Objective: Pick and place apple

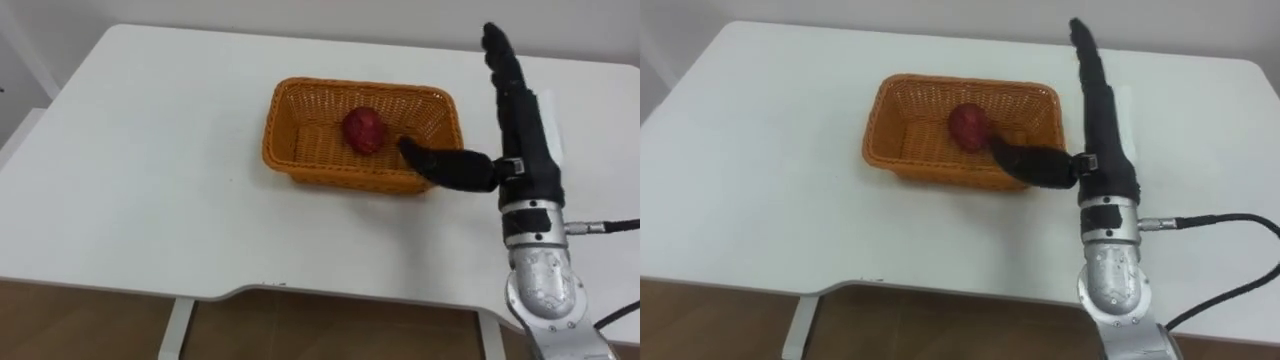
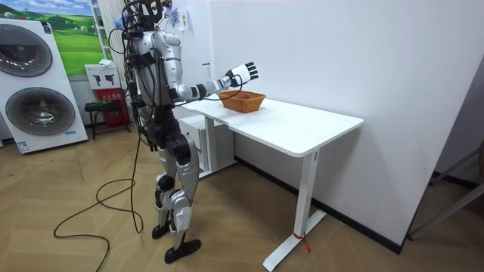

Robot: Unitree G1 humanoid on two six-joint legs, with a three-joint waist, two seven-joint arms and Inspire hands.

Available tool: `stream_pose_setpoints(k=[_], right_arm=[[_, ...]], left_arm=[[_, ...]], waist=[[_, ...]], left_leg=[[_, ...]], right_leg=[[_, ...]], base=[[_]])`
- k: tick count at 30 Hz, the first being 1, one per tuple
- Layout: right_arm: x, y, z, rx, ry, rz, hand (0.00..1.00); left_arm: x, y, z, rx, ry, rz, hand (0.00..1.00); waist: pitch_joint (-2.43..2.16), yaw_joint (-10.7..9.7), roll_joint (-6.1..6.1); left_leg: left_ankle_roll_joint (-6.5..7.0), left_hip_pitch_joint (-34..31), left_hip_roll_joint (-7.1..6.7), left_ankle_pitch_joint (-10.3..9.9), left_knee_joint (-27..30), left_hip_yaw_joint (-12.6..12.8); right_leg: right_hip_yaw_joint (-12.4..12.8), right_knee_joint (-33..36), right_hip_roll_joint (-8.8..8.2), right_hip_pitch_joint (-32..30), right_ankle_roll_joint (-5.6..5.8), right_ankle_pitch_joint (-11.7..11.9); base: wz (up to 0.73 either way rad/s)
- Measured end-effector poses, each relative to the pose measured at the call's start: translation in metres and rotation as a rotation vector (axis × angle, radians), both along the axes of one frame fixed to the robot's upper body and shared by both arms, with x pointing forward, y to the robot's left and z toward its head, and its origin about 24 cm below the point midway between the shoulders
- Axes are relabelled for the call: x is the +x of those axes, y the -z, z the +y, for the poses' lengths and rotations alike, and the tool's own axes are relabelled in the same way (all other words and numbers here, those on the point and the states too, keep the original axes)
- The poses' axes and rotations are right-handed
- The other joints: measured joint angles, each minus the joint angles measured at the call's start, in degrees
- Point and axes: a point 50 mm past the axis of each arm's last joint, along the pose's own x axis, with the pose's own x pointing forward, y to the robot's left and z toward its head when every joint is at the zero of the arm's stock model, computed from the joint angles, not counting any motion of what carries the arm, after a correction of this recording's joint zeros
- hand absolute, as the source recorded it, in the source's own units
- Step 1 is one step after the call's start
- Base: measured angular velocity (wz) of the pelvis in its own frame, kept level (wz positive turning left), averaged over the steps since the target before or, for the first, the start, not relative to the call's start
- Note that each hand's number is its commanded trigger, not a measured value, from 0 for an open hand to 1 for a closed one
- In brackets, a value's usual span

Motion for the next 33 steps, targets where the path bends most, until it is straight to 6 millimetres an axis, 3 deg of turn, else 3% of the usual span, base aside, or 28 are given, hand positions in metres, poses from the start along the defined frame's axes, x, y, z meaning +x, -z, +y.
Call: stream_pose_setpoints(k=[4, 8, 13, 16, 21, 24, 29, 33], right_arm=[[-0.010, -0.004, -0.048, 0.081, 0.299, -0.090, 0.00], [-0.026, 0.007, -0.089, 0.192, 0.566, -0.103, 0.00], [-0.059, 0.041, -0.133, 0.257, 0.949, -0.033, 0.00], [-0.079, 0.067, -0.148, 0.330, 1.121, 0.048, 0.00], [-0.115, 0.115, -0.156, 0.436, 1.311, 0.269, 0.00], [-0.141, 0.145, -0.151, 0.464, 1.386, 0.440, 0.00], [-0.168, 0.176, -0.132, 0.602, 1.472, 0.605, 0.00], [-0.175, 0.198, -0.114, 0.618, 1.353, 0.773, 0.00]], left_arm=[[-0.013, -0.001, 0.004, 0.015, -0.041, 0.023, 0.00], [-0.023, -0.003, 0.010, 0.050, -0.084, 0.035, 0.00], [-0.029, -0.006, 0.019, 0.086, -0.143, 0.041, 0.00], [-0.028, -0.006, 0.022, 0.095, -0.152, 0.042, 0.00], [-0.022, -0.007, 0.022, 0.092, -0.165, 0.035, 0.00], [-0.019, -0.007, 0.023, 0.094, -0.169, 0.022, 0.00], [-0.011, -0.006, 0.021, 0.077, -0.159, 0.006, 0.00], [-0.005, -0.006, 0.020, 0.065, -0.131, -0.002, 0.00]], waist=[[-0.08, -1.40, -0.27], [-0.10, -3.37, -0.26], [-0.23, -6.00, 0.07], [-0.46, -6.67, 0.40], [-0.84, -7.20, 1.09], [-0.84, -7.21, 1.37], [-0.63, -6.94, 0.73], [-0.12, -6.86, 0.46]], left_leg=[[0.00, -0.11, 0.01, 0.00, 0.13, -0.15], [0.00, -0.08, 0.02, 0.00, 0.01, -0.12], [-0.01, -0.44, 0.01, -0.01, 0.56, -0.26], [-0.02, -0.84, 0.00, -0.03, 0.96, -0.37], [-0.01, -1.01, 0.00, -0.02, 0.94, -0.51], [-0.07, -0.93, -0.02, 0.09, 0.98, -0.62], [-0.06, -1.16, -0.08, 0.14, 1.10, -0.38], [-0.04, -1.03, -0.15, 0.13, 0.86, -0.25]], right_leg=[[-0.35, -0.05, -0.02, 0.08, 0.00, 0.00], [-0.43, -0.07, -0.02, 0.10, 0.00, 0.00], [-0.61, -0.03, -0.04, 0.02, 0.00, 0.00], [-0.58, 0.08, -0.07, -0.11, 0.00, 0.00], [-0.27, 0.23, -0.07, -0.12, -0.08, 0.04], [-0.29, 0.29, -0.06, 0.01, -0.08, 0.04], [0.50, 0.17, 0.01, -0.19, -0.11, 0.02], [1.38, 0.04, 0.05, -0.30, -0.10, 0.01]], base=[[0.04], [0.00], [0.00], [0.01], [0.01], [0.01], [-0.02], [-0.02]])
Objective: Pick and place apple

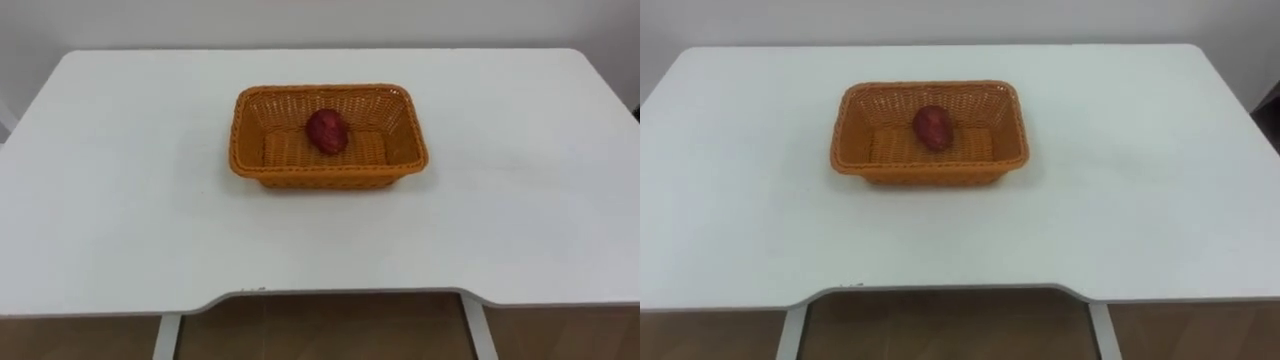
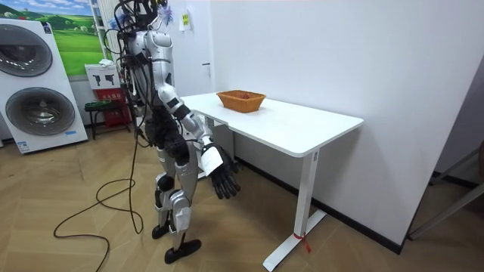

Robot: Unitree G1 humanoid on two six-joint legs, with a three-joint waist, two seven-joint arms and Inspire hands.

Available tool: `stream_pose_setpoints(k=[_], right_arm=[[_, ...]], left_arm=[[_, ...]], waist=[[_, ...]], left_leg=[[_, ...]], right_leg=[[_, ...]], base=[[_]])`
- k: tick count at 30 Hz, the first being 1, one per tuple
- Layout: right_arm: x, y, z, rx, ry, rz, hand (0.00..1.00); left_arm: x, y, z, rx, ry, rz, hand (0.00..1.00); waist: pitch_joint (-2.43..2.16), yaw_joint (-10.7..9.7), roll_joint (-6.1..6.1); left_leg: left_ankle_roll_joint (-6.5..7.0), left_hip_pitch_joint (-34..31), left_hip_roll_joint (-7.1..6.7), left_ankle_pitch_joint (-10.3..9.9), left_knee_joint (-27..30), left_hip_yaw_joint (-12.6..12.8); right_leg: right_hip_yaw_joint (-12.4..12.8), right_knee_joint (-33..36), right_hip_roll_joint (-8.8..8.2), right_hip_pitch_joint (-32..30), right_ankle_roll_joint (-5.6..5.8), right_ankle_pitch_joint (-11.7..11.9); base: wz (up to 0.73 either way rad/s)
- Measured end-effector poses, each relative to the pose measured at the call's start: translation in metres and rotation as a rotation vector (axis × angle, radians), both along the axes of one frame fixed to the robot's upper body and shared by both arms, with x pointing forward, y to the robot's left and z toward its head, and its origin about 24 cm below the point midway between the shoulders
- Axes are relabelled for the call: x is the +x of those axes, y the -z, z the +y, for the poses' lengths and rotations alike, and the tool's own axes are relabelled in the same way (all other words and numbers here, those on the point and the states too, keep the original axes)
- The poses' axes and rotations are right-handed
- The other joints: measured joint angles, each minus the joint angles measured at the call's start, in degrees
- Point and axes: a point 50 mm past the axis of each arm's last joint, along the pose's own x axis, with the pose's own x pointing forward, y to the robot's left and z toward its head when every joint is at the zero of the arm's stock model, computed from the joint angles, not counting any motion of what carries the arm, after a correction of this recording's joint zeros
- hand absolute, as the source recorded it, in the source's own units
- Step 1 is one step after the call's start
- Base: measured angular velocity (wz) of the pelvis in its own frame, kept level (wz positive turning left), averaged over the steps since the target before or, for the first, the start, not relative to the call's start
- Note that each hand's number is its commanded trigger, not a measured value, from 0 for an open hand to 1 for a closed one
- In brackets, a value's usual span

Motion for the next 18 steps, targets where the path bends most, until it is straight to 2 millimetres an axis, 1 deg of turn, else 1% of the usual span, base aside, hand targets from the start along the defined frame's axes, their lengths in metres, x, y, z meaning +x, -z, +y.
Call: stream_pose_setpoints(k=[3, 5, 7, 11, 13, 15, 16, 18], right_arm=[[-0.003, 0.011, 0.010, 0.088, -0.105, 0.017, 0.00], [-0.009, 0.018, 0.015, 0.137, -0.178, 0.054, 0.00], [-0.014, 0.027, 0.024, 0.220, -0.248, 0.075, 0.00], [-0.019, 0.037, 0.036, 0.349, -0.353, 0.092, 0.00], [-0.023, 0.042, 0.042, 0.423, -0.428, 0.109, 0.00], [-0.024, 0.044, 0.046, 0.464, -0.467, 0.114, 0.00], [-0.026, 0.046, 0.048, 0.487, -0.495, 0.129, 0.00], [-0.029, 0.048, 0.053, 0.519, -0.550, 0.164, 0.00]], left_arm=[[0.001, 0.000, 0.000, -0.013, -0.001, -0.005, 0.00], [-0.001, 0.000, 0.000, -0.015, -0.008, -0.004, 0.00], [-0.002, 0.001, -0.001, -0.021, -0.015, -0.005, 0.00], [-0.002, 0.001, -0.003, -0.034, -0.022, -0.008, 0.00], [-0.001, 0.003, -0.005, -0.051, -0.026, -0.007, 0.00], [-0.003, 0.004, -0.007, -0.062, -0.030, 0.004, 0.00], [-0.005, 0.005, -0.009, -0.067, -0.031, 0.011, 0.00], [-0.006, 0.006, -0.011, -0.072, -0.026, 0.021, 0.00]], waist=[[0.04, 1.07, 0.24], [0.04, 1.16, 0.32], [-0.08, 1.27, 0.51], [-0.15, 1.57, 0.95], [-0.03, 1.63, 1.29], [-0.02, 1.56, 1.30], [0.13, 1.47, 1.49], [0.16, 1.68, 1.55]], left_leg=[[0.00, 0.43, 0.11, 0.00, -0.21, 0.44], [-0.01, 0.69, 0.10, 0.00, -0.35, 0.49], [-0.01, 0.71, 0.09, 0.00, -0.44, 0.33], [-0.01, 1.15, 0.13, 0.00, -0.72, 0.40], [-0.01, 1.14, 0.09, 0.00, -0.58, 0.32], [-0.01, 1.08, 0.06, 0.00, -0.37, 0.27], [-0.01, 1.07, 0.07, -0.01, -0.23, 0.24], [-0.03, 1.07, 0.14, -0.03, -0.12, 0.21]], right_leg=[[0.71, -0.07, 0.14, -0.09, -0.01, 0.00], [0.53, -0.12, 0.12, 0.16, 0.00, 0.00], [-0.04, -0.14, 0.09, 0.26, 0.00, 0.00], [0.13, -0.10, 0.13, 0.49, 0.00, 0.00], [0.15, -0.08, 0.11, 0.52, -0.01, 0.00], [0.07, -0.08, 0.08, 0.63, 0.00, 0.00], [-0.01, -0.09, 0.09, 0.72, -0.01, 0.01], [-0.09, -0.05, 0.14, 0.75, -0.01, 0.01]], base=[[-0.09], [0.02], [0.05], [-0.01], [0.00], [0.00], [0.03], [0.00]])
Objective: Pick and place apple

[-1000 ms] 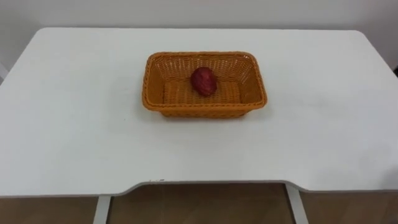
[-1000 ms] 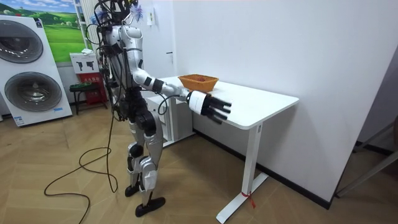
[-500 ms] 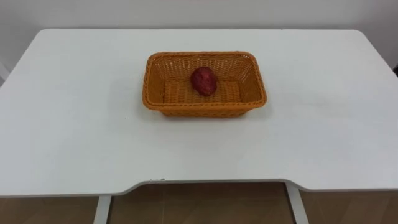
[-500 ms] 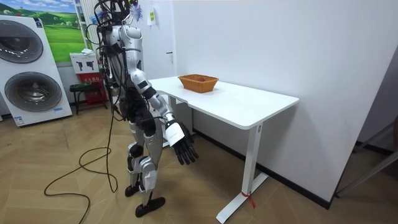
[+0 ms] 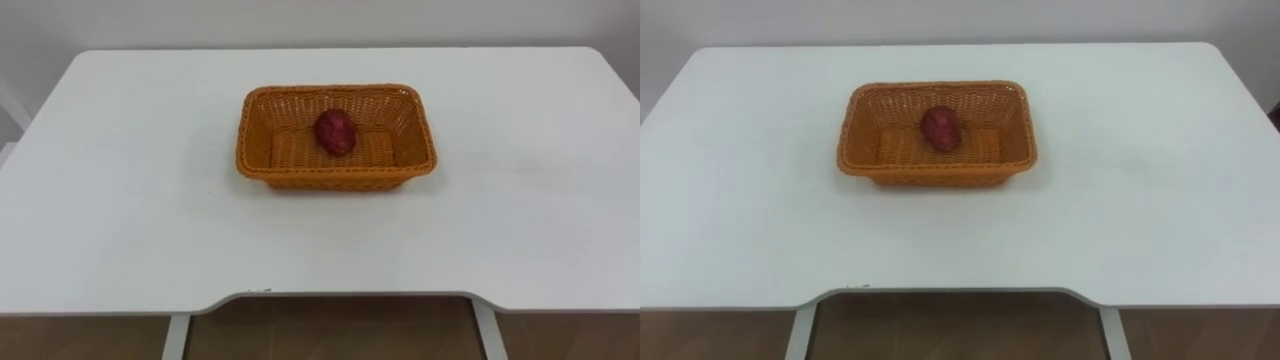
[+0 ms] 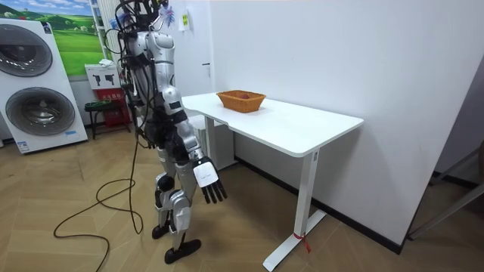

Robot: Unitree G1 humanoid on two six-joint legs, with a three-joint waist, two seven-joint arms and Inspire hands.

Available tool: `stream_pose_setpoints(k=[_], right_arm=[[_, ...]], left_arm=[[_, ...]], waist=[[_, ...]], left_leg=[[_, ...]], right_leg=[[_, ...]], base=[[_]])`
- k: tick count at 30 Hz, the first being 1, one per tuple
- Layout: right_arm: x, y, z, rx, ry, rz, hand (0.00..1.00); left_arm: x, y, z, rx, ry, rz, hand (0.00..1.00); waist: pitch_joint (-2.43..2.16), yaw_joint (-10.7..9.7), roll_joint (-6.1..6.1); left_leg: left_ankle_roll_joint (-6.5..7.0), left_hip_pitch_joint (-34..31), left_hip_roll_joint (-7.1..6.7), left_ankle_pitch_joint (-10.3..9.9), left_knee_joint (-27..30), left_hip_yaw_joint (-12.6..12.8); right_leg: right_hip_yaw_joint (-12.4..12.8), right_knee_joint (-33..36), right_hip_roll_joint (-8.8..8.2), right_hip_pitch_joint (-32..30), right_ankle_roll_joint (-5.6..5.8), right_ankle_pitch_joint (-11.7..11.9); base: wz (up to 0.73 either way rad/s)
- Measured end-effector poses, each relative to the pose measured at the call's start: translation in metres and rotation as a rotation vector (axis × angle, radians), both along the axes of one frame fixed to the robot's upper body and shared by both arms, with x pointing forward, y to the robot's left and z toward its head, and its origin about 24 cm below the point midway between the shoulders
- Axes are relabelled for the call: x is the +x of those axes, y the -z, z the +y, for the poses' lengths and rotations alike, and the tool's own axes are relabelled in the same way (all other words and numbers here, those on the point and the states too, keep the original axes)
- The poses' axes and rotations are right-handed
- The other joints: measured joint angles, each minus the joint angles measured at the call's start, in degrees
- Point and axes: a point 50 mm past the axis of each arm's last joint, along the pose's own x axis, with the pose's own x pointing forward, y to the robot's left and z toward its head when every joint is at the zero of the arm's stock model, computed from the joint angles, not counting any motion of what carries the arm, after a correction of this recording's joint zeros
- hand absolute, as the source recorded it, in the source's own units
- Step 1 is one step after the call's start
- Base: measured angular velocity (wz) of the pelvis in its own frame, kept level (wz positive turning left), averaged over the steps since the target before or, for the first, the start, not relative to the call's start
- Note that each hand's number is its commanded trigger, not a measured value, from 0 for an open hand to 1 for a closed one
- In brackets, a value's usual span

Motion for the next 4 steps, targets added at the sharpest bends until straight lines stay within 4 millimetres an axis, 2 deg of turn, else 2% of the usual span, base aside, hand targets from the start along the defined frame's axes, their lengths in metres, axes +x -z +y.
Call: stream_pose_setpoints(k=[4], right_arm=[[0.0009, 0.0037, 0.0101, 0.072, -0.114, 0.023, 0.00]], left_arm=[[-0.0076, 0.0030, -0.0062, -0.020, 0.020, 0.050, 0.00]], waist=[[-0.02, 0.00, 0.46]], left_leg=[[0.05, -0.40, -0.02, -0.21, 0.36, -0.16]], right_leg=[[-0.03, -0.10, 0.00, 0.06, -0.02, 0.01]], base=[[0.00]])
